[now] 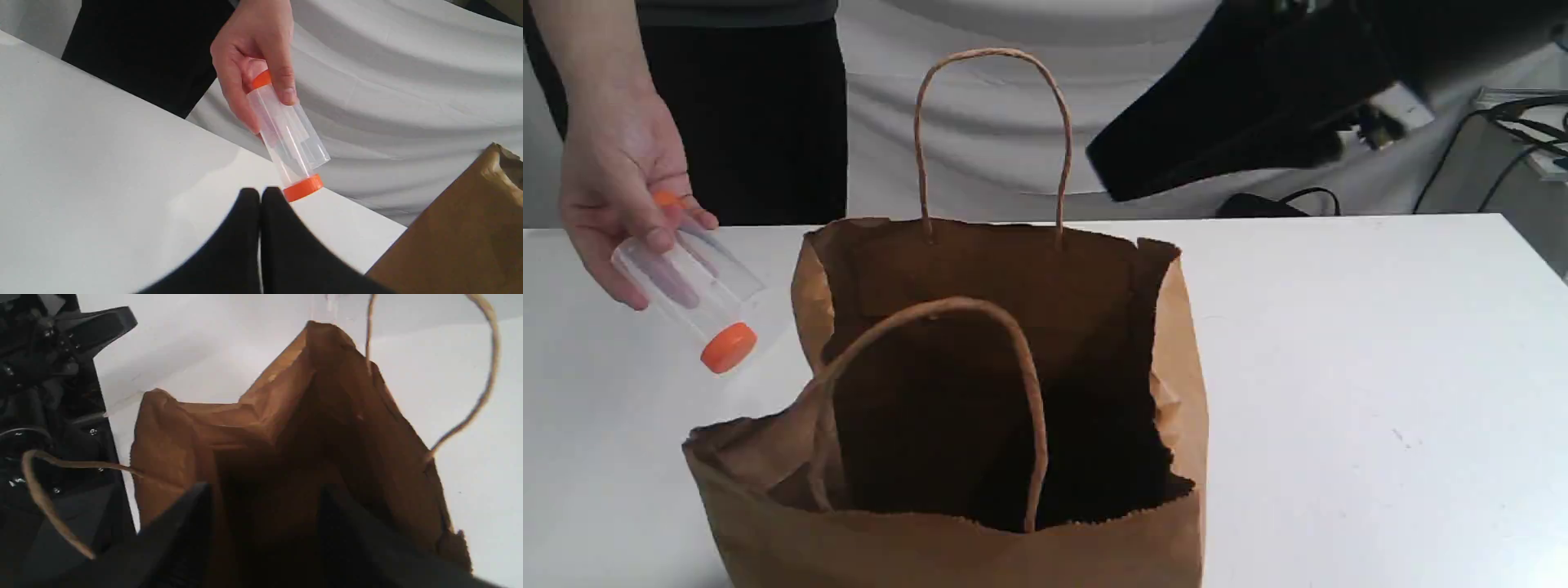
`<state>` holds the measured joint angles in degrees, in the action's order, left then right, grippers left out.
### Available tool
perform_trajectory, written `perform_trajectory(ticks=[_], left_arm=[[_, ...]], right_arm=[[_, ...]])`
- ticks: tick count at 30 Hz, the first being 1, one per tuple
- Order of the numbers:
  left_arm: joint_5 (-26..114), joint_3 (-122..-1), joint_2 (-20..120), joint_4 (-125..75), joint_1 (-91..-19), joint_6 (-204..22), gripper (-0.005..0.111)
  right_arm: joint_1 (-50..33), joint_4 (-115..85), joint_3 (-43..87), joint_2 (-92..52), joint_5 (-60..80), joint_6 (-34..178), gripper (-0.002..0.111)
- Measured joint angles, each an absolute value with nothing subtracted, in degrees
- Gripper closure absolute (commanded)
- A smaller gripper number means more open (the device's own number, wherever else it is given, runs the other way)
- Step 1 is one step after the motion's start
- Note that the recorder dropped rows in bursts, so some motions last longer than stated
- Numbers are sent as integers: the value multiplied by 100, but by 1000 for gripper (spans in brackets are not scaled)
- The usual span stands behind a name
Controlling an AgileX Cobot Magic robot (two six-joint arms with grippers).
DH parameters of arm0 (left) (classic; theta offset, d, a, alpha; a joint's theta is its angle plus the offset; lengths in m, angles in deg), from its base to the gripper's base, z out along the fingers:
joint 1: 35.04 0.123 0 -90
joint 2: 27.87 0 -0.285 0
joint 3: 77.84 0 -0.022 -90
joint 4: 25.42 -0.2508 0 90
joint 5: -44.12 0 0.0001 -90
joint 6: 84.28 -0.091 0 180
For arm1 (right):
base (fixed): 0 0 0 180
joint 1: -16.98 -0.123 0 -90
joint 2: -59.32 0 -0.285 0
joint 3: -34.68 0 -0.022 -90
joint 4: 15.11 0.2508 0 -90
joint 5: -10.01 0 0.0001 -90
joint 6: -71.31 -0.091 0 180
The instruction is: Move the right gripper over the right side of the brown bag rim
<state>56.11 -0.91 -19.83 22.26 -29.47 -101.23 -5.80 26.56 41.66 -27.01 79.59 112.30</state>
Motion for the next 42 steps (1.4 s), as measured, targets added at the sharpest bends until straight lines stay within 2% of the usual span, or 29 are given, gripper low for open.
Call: perform_trajectory(ticks=[3,20,27,33,42], left_arm=[[5622,-91,-1983,2226,-2947,-10123,107],[5622,-91,-1983,2226,-2947,-10123,107],[5622,-91,-1983,2226,-2947,-10123,107],[5622,-91,-1983,2226,-2947,-10123,107],[5622,-91,-1983,2226,-2947,-10123,107]], right_arm=[[-774,2668,4188,-2701,7974,11296,47],[-1950,1790,4188,-2541,7985,10882,48],[-1956,630,4188,-2225,7997,10194,51],[-1956,1413,4052,-2119,7997,10307,51],[-1956,2184,3044,-2115,7901,10896,51]])
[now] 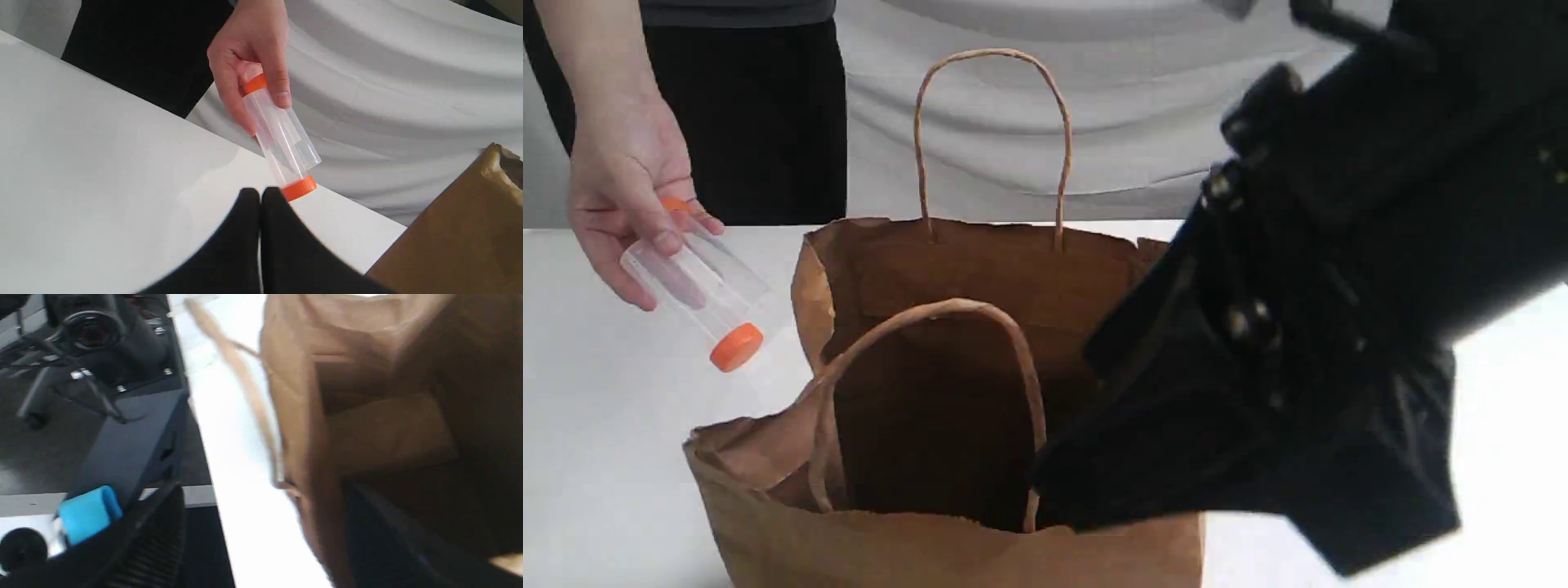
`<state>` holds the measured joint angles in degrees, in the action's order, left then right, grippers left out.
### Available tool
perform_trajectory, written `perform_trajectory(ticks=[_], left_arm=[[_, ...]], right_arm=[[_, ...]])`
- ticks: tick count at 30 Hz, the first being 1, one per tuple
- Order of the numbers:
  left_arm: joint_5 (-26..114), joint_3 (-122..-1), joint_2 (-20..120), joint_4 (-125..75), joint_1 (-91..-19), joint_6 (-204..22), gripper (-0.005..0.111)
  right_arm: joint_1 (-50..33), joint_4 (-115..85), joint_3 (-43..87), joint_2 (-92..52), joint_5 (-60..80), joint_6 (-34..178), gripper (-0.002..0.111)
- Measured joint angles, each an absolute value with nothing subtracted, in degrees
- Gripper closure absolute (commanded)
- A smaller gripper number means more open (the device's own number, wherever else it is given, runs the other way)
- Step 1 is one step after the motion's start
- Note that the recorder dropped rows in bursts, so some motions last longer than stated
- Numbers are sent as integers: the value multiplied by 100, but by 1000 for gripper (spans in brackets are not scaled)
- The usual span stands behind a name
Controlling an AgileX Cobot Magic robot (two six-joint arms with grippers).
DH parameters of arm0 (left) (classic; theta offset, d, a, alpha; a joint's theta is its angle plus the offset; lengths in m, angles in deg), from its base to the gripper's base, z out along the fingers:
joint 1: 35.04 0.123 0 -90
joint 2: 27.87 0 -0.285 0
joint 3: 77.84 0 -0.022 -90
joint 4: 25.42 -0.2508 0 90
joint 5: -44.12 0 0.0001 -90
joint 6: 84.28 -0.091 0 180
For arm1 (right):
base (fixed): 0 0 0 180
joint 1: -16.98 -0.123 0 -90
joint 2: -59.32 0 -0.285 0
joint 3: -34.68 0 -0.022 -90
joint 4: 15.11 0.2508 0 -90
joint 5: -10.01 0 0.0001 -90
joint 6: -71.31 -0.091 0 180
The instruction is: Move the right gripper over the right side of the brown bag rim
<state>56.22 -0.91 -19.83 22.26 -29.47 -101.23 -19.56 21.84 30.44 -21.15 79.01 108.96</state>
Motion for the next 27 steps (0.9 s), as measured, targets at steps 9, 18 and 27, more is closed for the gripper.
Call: perform_trajectory(ticks=[9,18,27], left_arm=[[5622,-91,-1983,2226,-2947,-10123,107],[5597,-91,-1983,2226,-2947,-10123,107],[5384,-91,-1983,2290,-2947,-10123,107]], right_arm=[[-1956,2847,2837,-2115,7081,11497,51],[-1956,3084,2837,-2115,6919,11822,77],[-1956,3045,2837,-2115,6824,11896,108]])
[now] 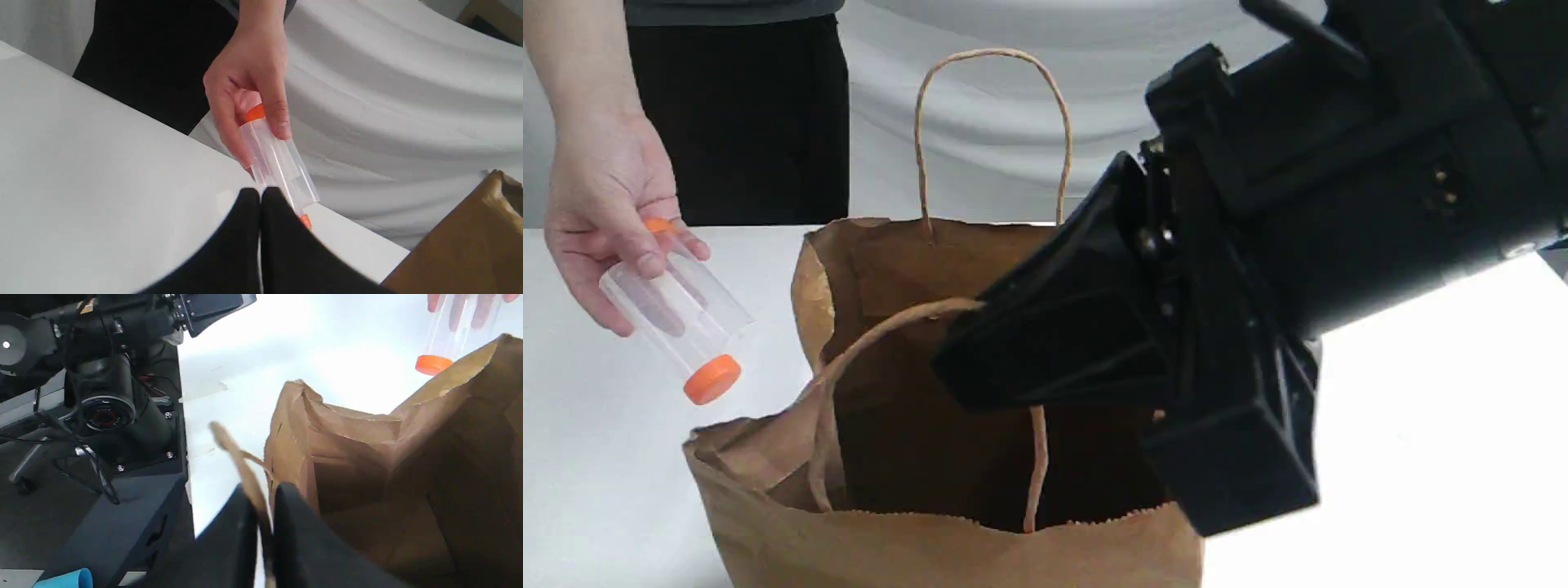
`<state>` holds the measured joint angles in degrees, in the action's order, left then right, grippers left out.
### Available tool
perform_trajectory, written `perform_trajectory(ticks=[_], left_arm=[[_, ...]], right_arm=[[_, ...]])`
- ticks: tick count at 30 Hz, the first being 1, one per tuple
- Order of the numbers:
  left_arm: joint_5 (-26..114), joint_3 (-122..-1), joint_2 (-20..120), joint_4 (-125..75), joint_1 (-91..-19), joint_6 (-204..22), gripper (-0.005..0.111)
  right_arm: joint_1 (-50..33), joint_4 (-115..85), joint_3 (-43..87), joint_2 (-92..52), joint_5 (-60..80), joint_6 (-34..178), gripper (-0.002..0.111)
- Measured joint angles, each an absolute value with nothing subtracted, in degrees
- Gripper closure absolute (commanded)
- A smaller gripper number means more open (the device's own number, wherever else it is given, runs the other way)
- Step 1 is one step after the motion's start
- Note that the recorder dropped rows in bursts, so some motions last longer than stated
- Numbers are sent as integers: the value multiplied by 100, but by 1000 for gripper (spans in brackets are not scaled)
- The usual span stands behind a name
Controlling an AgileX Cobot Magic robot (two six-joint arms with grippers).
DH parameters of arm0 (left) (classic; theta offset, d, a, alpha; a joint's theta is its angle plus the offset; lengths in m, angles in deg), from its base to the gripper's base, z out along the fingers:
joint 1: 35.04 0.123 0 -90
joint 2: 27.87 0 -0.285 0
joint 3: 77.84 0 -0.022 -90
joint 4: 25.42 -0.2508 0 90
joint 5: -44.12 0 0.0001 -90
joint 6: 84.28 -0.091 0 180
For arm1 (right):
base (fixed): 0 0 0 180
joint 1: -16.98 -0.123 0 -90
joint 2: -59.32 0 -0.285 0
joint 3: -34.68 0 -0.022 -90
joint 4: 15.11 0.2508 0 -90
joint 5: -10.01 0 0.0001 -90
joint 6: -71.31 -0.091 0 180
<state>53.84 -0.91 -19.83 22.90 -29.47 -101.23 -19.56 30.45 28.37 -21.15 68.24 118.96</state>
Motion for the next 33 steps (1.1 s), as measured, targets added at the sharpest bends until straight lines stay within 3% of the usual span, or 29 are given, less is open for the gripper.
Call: perform_trajectory(ticks=[9,16,23,33], left_arm=[[5677,-299,-1983,2910,-2947,-10136,107],[5904,-1817,-1699,2910,-2947,-10856,107],[7158,-3604,315,2910,-2947,-12133,107],[10139,-6912,3989,2921,-2947,-12850,107]], right_arm=[[-1956,2771,2837,-2115,6792,11896,108],[-1956,2761,2837,-2115,6792,11896,108],[-1956,2761,2837,-2115,6792,11896,108],[-1956,2761,2837,-2115,6792,11896,108]])
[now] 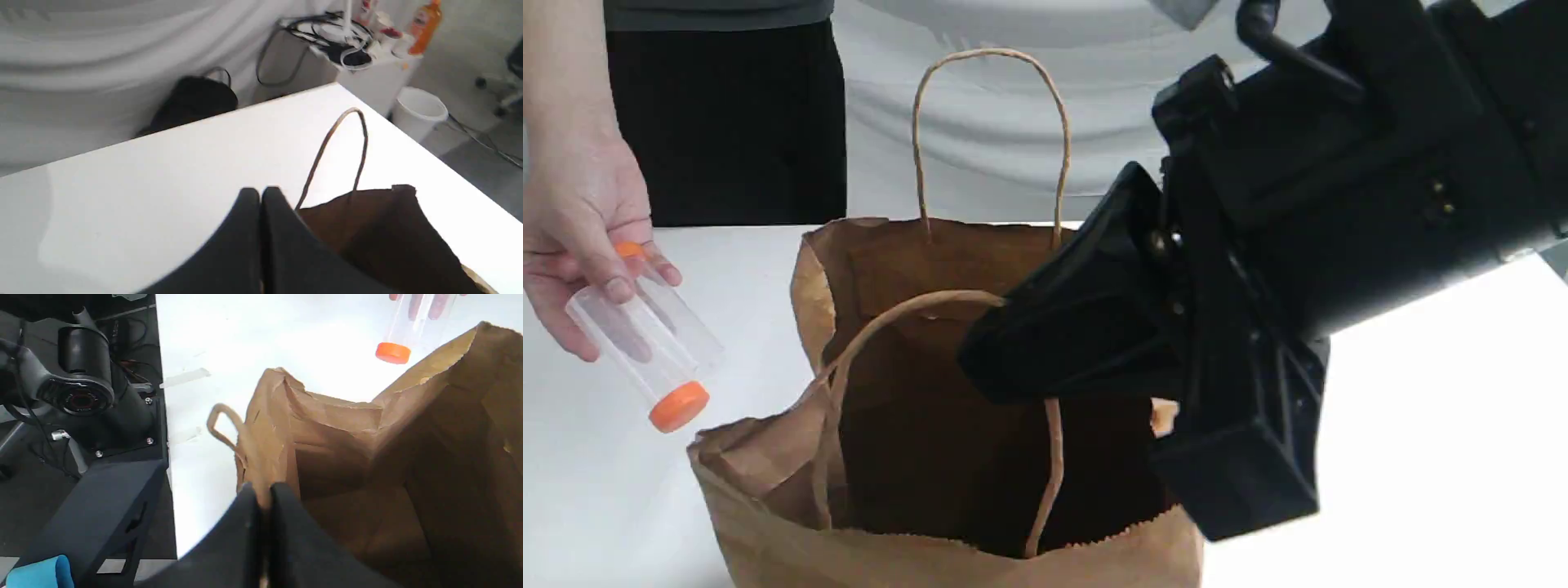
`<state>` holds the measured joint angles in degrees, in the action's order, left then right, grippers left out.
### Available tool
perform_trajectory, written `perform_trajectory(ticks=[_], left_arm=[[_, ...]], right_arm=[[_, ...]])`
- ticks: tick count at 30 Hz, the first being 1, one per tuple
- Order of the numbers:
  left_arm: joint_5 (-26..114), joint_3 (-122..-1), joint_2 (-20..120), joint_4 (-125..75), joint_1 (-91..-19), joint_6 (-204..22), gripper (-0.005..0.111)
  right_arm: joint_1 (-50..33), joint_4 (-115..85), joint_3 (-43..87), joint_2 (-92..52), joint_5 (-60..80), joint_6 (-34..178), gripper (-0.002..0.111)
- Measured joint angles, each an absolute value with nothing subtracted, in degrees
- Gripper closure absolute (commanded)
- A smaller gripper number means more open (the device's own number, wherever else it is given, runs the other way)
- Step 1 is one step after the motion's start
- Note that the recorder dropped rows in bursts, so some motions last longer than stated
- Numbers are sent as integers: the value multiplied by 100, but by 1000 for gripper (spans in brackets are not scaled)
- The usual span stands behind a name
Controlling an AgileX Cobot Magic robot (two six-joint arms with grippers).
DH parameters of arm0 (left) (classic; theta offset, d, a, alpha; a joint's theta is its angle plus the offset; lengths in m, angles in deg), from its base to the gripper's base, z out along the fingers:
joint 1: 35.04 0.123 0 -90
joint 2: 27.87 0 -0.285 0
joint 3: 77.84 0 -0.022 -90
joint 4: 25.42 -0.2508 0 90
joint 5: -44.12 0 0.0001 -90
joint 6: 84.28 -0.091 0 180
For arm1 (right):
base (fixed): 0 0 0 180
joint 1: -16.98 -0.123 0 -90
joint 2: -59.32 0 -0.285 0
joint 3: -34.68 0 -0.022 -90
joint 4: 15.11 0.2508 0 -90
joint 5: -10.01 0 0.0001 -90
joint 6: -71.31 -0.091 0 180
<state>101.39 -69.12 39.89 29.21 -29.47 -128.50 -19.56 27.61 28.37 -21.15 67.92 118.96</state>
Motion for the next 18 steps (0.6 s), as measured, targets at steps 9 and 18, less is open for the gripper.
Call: perform_trajectory(ticks=[9,18], left_arm=[[11300,-9202,6297,2761,-3059,-12909,106],[11380,-9510,7280,613,-4614,-13349,90]], right_arm=[[-1956,2761,2837,-2115,6792,11834,108],[-1956,2750,2837,-2115,6792,11798,108]])
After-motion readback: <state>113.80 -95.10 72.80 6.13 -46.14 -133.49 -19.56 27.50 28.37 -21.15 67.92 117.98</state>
